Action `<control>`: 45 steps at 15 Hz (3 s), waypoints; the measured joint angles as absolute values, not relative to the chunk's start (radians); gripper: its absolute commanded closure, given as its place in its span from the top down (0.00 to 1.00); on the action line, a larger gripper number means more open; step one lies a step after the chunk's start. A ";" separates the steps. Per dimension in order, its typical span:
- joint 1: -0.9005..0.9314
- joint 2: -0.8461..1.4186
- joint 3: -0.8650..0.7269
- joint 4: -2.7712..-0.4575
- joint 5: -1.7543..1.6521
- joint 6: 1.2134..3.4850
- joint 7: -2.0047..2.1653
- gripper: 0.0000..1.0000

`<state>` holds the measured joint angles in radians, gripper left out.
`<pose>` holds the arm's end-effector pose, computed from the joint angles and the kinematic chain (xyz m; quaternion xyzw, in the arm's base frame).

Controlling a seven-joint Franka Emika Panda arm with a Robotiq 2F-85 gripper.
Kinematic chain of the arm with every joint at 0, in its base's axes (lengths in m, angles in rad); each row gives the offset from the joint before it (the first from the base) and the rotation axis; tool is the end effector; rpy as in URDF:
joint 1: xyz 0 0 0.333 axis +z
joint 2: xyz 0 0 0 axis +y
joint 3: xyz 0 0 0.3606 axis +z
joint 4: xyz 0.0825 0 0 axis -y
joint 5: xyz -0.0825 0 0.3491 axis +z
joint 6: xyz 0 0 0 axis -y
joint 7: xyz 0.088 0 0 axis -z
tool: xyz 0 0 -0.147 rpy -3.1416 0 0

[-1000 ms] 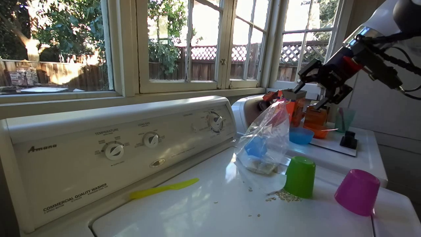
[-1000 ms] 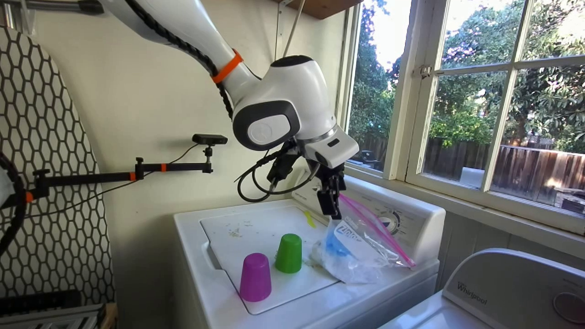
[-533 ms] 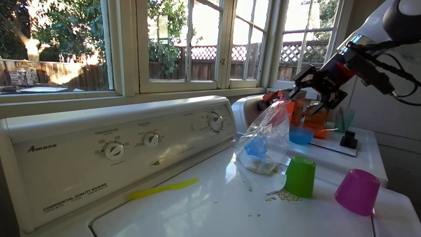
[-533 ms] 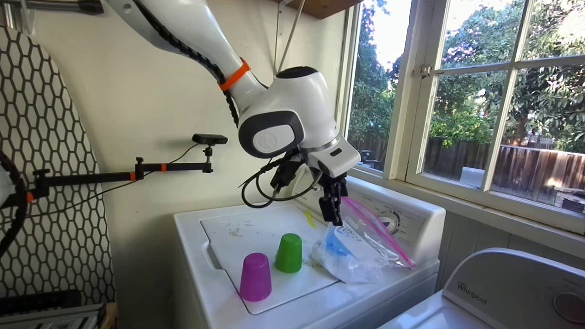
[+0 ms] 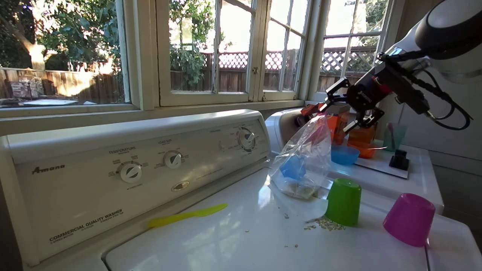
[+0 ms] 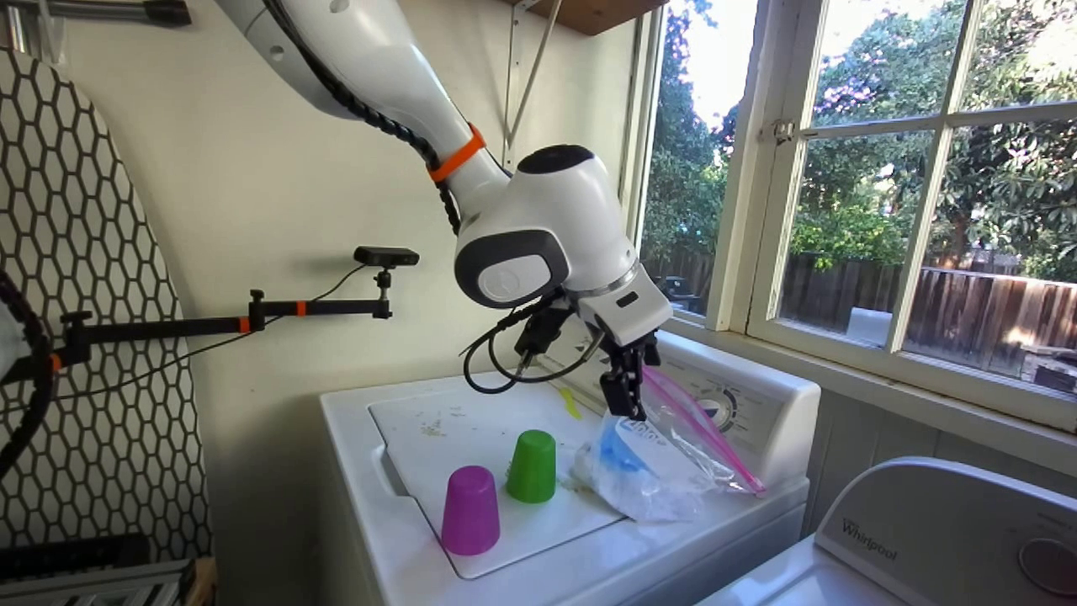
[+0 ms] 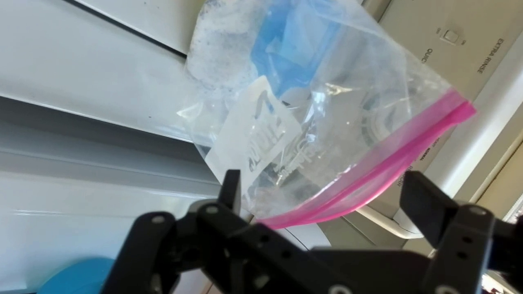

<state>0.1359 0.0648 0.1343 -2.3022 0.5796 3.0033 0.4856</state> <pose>0.5488 0.1130 0.4221 -0.8765 0.3542 -0.2299 0.2311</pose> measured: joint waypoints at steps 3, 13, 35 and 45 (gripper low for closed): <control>0.135 0.087 0.133 -2.288 0.580 3.013 0.494 1.00; 0.130 0.101 0.102 -2.282 0.570 3.040 0.532 1.00; 0.141 0.083 0.162 -2.274 0.554 2.747 0.433 0.00; 0.146 0.018 0.178 -2.264 0.576 2.482 0.246 0.00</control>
